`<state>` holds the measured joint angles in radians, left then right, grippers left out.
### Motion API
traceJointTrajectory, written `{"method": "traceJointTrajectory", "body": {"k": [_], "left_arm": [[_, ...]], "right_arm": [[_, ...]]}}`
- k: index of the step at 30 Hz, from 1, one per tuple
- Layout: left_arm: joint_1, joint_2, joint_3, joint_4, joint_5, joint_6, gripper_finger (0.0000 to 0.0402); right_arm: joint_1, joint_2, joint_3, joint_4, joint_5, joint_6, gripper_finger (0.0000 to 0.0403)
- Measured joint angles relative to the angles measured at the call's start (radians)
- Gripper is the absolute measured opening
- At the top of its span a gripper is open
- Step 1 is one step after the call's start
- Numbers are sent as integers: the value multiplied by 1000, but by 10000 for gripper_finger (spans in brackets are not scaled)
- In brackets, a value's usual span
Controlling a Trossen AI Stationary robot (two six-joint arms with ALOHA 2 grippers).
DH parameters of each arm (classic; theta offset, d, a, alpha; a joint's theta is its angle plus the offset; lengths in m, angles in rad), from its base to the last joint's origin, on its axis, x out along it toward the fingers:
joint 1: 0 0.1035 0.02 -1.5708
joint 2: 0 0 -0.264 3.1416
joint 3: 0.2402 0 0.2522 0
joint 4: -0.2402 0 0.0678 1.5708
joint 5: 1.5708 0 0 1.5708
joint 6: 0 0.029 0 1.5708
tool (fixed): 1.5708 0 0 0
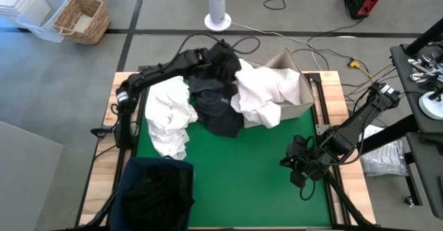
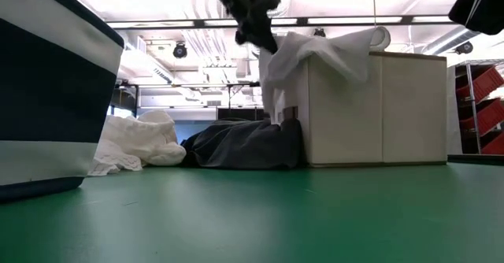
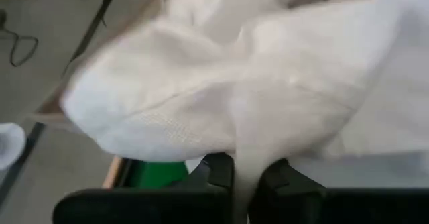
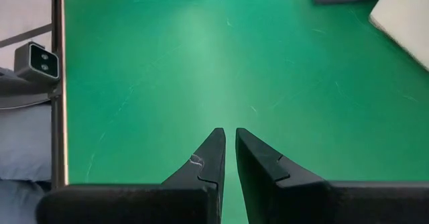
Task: Sort clothes
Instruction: Put the bottom white shirt into the brown laundry organizer
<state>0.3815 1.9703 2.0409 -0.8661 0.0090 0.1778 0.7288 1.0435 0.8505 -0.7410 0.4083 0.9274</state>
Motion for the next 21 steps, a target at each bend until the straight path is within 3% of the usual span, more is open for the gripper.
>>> {"method": "traceJointTrajectory", "body": {"k": [8,12,19,21], "left_arm": [[-36,28,219,-7,6,44,1],[-52,67,318,26,74,50,0],[-54,78,300,235,187,47,0],[-53,84,300,309,265,74,0]], "right_arm": [[0,0,0,22,11,-30,28],[0,0,0,22,12,-31,28],[0,0,0,22,15,-48,28],[0,0,0,23,18,-54,28]]}}
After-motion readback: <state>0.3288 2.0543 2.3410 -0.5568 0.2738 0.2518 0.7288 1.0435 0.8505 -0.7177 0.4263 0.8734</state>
